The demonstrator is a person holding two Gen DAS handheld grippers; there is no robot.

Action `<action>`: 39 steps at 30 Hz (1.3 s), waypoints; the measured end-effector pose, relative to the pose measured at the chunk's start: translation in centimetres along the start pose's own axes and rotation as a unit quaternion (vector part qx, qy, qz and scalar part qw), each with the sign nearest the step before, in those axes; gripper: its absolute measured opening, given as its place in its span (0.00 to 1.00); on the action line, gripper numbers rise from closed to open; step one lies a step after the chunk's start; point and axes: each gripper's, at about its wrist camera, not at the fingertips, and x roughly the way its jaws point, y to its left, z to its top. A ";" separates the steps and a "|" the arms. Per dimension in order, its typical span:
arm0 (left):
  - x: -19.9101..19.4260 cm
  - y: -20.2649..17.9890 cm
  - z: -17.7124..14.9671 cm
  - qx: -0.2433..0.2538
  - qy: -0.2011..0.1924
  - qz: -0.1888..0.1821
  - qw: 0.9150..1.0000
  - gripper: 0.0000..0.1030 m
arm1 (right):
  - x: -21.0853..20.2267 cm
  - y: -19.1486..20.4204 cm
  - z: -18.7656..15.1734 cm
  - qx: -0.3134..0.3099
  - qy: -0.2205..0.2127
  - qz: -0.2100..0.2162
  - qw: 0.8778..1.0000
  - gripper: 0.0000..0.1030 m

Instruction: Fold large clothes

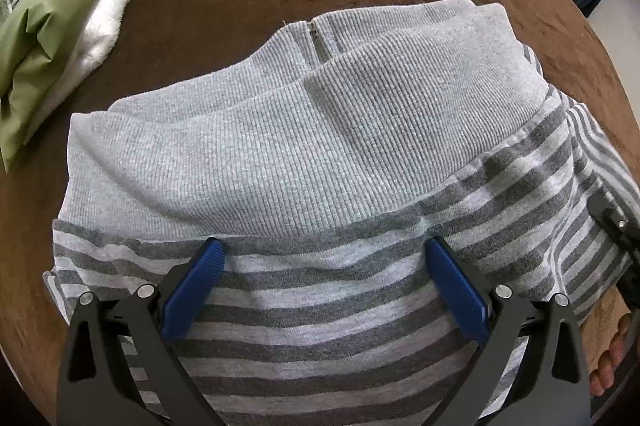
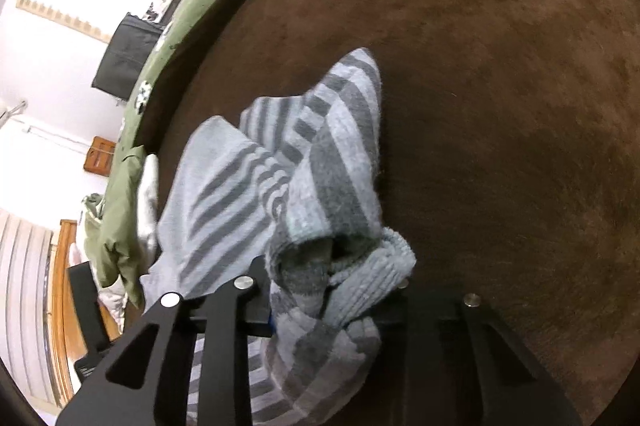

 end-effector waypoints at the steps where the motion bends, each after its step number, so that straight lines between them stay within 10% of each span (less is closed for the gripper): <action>1: -0.1 -0.1 -0.1 0.000 0.001 0.001 1.000 0.95 | -0.3 0.6 0.1 -0.006 -0.001 0.007 1.000 0.28; 14: -6.4 4.4 -1.8 -0.054 -0.050 0.047 0.996 0.94 | -2.6 6.5 0.7 -0.103 0.005 0.024 0.994 0.27; 25: -0.4 7.7 -4.3 -0.100 0.011 0.037 0.994 0.95 | -4.2 10.6 0.4 -0.176 0.000 0.029 0.984 0.27; 39: -0.4 12.0 -3.8 -0.105 0.009 0.020 0.994 0.95 | -5.6 24.9 -5.2 -0.360 0.028 0.097 0.927 0.27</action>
